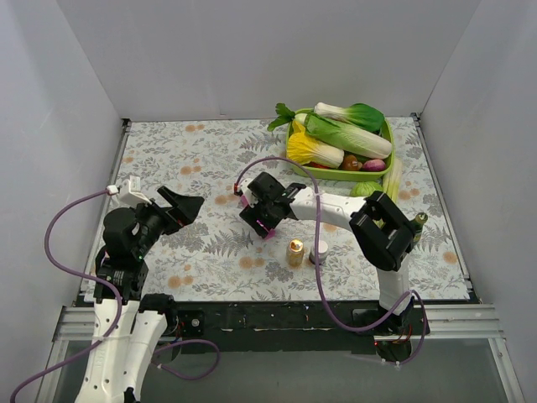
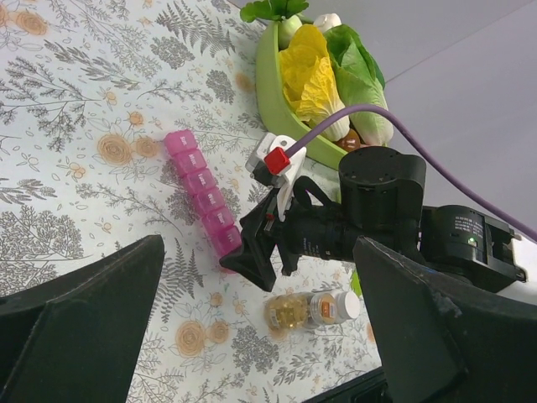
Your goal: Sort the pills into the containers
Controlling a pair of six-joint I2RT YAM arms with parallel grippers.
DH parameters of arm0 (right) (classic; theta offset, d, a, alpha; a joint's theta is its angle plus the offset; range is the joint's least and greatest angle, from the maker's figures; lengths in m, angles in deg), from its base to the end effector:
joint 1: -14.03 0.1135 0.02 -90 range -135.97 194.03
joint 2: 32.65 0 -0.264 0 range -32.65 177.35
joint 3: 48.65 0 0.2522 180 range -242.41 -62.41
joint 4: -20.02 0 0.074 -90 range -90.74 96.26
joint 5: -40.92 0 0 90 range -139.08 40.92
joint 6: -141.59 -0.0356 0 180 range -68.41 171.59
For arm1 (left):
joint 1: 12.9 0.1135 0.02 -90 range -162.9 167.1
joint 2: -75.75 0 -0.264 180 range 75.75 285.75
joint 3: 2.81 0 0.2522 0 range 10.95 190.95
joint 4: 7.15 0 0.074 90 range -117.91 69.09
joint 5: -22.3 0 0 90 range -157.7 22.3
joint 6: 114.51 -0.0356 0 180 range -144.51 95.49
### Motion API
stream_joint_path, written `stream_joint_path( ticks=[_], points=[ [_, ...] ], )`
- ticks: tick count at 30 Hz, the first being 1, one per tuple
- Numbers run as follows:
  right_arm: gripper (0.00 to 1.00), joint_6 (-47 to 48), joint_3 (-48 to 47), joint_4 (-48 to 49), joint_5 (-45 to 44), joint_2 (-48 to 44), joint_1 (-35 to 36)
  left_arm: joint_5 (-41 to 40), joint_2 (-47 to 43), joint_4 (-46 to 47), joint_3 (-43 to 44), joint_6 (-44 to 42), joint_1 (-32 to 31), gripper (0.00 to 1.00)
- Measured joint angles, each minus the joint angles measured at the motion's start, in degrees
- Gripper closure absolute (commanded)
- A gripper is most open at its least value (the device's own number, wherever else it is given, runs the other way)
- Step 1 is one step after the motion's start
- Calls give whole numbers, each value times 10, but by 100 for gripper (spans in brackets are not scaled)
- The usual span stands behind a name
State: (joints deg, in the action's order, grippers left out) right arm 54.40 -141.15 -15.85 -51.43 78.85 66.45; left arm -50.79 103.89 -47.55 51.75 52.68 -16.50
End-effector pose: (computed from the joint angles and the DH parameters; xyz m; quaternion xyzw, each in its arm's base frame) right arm 0.2562 0.3306 0.1874 -0.4363 0.8475 0.1088 0.2821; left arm 0.1170 -0.0177 0.3241 -0.3943 0.6783 -0.4830 0.3888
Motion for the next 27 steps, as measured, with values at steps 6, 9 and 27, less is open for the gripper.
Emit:
stream_joint_path(
  ticks=[6, 9, 27],
  points=[
    [40, -9, 6, 9, 11, 5, 1, 0, -6, -1, -9, 6, 0, 2],
    [49, -10, 6, 17, 16, 11, 2, 1, -6, -1, -11, 9, 0, 2],
    [66, 213, 52, 43, 129, -17, 20, 27, 3, 65, -167, 123, 0, 6]
  ],
)
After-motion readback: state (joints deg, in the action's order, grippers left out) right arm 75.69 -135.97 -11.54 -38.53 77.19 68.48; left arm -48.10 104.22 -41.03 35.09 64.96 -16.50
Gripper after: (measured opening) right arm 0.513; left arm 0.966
